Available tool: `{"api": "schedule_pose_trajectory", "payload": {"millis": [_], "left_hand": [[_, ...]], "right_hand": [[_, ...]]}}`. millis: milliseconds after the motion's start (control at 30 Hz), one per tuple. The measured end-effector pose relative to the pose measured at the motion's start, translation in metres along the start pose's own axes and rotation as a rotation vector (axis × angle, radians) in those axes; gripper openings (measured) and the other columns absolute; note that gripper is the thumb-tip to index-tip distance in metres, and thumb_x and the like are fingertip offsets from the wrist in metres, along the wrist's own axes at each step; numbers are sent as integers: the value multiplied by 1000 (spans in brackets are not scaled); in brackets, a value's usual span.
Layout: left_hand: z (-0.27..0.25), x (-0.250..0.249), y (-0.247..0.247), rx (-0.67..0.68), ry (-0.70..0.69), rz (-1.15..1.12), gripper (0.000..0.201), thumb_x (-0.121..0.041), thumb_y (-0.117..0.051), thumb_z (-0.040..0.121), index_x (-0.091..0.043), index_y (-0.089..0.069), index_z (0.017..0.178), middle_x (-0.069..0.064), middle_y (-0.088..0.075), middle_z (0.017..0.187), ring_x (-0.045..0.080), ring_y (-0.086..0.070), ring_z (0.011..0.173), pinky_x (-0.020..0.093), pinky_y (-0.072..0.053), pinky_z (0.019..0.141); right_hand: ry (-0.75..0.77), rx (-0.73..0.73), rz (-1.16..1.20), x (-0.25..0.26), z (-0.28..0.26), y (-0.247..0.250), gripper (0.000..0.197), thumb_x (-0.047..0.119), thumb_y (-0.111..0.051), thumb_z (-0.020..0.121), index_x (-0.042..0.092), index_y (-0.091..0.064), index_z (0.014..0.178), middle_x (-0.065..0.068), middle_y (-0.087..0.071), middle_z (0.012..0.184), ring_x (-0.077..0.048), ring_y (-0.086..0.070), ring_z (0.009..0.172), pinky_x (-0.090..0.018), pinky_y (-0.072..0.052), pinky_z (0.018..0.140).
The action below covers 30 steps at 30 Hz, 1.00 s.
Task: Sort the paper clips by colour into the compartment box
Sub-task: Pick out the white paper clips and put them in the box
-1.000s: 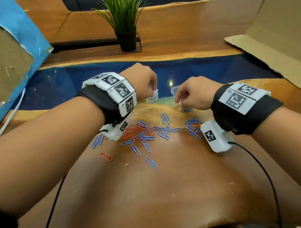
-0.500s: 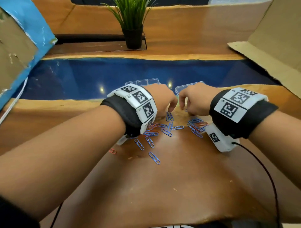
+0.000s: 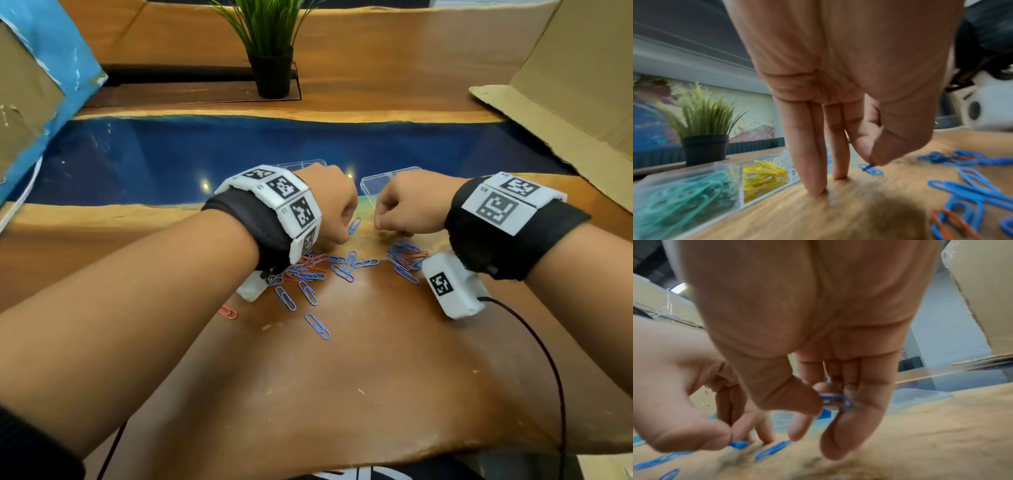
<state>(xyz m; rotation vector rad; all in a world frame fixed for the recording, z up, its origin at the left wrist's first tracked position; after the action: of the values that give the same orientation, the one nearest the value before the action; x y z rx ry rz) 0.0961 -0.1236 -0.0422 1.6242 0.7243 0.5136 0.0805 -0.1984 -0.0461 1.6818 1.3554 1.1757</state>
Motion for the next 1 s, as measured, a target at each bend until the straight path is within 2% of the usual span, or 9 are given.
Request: {"api": "schedule_pose_trajectory", "payload": {"millis": [67, 167, 300, 400, 567, 700, 767, 900, 1000], "left_hand": [[1, 7, 2, 3, 44, -38, 23, -31, -66, 75, -23, -49, 61, -7, -53, 64, 17, -55, 74, 27, -40, 62], [0, 17, 4, 4, 108, -66, 26, -32, -66, 75, -22, -48, 60, -7, -50, 61, 16, -52, 70, 24, -35, 51], [-5, 25, 0, 13, 149, -54, 25, -32, -66, 75, -22, -48, 60, -7, -50, 60, 15, -52, 68, 22, -33, 50], [-11, 31, -2, 17, 157, -145, 21, -24, -66, 76, -23, -49, 62, -10, -52, 59, 6, -50, 60, 20, -35, 52], [-21, 32, 1, 22, 136, -276, 24, -11, -60, 81, -32, -60, 92, -11, -62, 68, -2, -52, 57, 23, -46, 66], [-29, 25, 7, -18, 98, -218, 20, -10, -51, 84, -26, -63, 86, -13, -49, 64, 11, -48, 70, 20, -35, 58], [-30, 19, 3, -17, 106, -189, 17, -11, -46, 86, -21, -49, 73, -9, -44, 65, 17, -45, 76, 22, -30, 53], [-27, 5, -14, 68, 112, -181, 13, -13, -39, 92, -15, -40, 80, 3, -47, 81, 22, -42, 83, 27, -30, 66], [-29, 0, -18, 82, 93, -191, 9, -18, -52, 83, -21, -50, 76, -5, -47, 67, 18, -47, 74, 22, -33, 54]], "right_hand": [[-18, 32, 36, -2, -2, -2, 26, 13, -50, 87, 21, -65, 68, 2, -62, 58, -9, -55, 53, -22, -46, 62], [-4, 70, 6, 6, -5, -9, 33, 9, -43, 88, 23, -61, 64, 3, -62, 63, -11, -55, 62, -21, -43, 61], [53, -5, -11, 23, -1, -9, 22, 17, -43, 92, 18, -64, 99, -1, -59, 92, -20, -53, 91, -26, -42, 79], [92, -64, -101, 30, 7, -9, 20, 25, -52, 90, 22, -60, 109, 3, -52, 87, -19, -49, 90, -25, -38, 77], [91, -59, -189, 35, 13, -11, 6, 25, -63, 87, 20, -64, 91, 6, -53, 74, -18, -54, 88, -26, -38, 71], [33, -5, -233, 31, 11, -16, 26, 30, -54, 91, 11, -65, 104, -7, -66, 103, -27, -61, 102, -30, -46, 82], [45, 22, -252, 32, 8, -19, 26, 30, -52, 90, 10, -65, 100, -8, -67, 101, -27, -60, 99, -32, -49, 84], [93, 54, -206, 33, -5, -19, 6, 24, -47, 89, 20, -49, 86, -1, -58, 87, -23, -51, 89, -28, -41, 77], [112, 103, -158, 28, -13, -25, 21, 15, -41, 90, 21, -51, 107, -1, -59, 97, -21, -51, 90, -28, -43, 81]]}}
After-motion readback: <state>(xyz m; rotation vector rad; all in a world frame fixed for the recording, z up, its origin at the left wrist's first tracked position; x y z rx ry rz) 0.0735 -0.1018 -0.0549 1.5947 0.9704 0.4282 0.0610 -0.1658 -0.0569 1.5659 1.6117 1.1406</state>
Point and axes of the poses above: each hand's wrist, its own z-axis towards the middle knuckle, its own y-axis out of the back of the hand, x = y × z, the point moved 9 cm from there along z, towards the middle knuckle
